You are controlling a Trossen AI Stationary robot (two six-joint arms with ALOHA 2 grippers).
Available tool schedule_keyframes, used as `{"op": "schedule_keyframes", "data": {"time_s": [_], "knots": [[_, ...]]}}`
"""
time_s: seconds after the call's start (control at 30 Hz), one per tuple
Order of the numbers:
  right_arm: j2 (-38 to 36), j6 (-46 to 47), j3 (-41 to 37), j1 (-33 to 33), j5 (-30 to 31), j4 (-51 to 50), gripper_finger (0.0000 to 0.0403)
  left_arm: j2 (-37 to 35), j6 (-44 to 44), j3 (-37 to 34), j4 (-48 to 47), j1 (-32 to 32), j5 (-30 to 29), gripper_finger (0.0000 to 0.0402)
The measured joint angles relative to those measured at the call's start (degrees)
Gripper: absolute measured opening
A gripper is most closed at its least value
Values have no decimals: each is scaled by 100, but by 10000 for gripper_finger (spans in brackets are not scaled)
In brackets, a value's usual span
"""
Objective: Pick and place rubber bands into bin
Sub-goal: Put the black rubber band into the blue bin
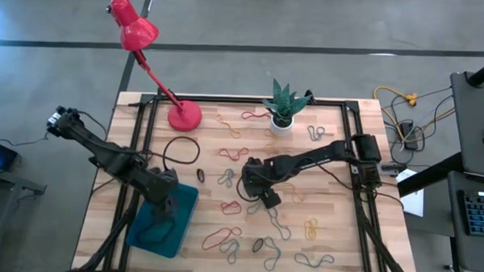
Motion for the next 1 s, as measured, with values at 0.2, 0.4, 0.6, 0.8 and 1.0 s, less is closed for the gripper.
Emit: {"op": "schedule_keyframes", "data": {"time_s": [0.2, 0.4, 0.6, 0.8, 1.0], "knots": [[6, 172, 10, -25, 140, -6, 168, -20, -130, -8, 101, 0, -16, 224], [6, 388, 10, -126, 778, 63, 69, 21, -130, -16, 198, 0, -20, 224], [-46, 803, 150, -217, 845, 123, 13, 6, -129, -15, 265, -2, -20, 224], [-151, 1605, 800, -332, -289, 138, 10, 6, -108, -56, 280, -4, -161, 224], [-116, 2275, 1628, -520, -1126, 434, 9, 6, 458, -98, 253, 28, -1215, 224]]}}
